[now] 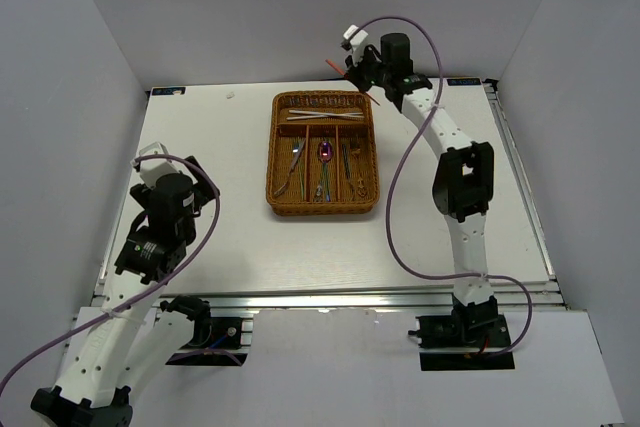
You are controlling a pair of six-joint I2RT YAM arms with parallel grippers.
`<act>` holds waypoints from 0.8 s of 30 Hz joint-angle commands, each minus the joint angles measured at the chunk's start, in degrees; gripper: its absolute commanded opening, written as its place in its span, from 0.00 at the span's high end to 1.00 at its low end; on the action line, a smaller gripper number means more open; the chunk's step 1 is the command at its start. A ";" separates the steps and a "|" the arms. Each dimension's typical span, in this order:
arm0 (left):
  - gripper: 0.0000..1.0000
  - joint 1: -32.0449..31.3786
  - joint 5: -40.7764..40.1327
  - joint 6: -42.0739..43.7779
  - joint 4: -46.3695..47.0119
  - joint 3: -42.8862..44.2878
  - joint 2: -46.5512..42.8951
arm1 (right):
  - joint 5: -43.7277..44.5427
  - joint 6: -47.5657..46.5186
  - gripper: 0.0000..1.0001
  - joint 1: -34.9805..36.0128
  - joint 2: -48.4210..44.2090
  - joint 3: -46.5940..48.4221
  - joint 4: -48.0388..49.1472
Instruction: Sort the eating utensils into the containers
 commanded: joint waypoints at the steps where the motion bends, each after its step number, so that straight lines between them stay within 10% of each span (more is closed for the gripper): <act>1: 0.02 0.28 1.14 0.54 0.86 -0.35 -0.20 | -9.88 -9.44 1.00 -0.28 4.47 7.13 1.05; 21: 0.02 0.28 4.04 1.33 1.65 -0.35 -0.11 | -8.43 -29.14 1.00 7.54 15.73 4.68 14.68; 24: 0.02 0.28 4.04 1.33 1.56 -0.44 -0.20 | -5.97 -28.44 0.74 8.07 14.15 1.96 16.69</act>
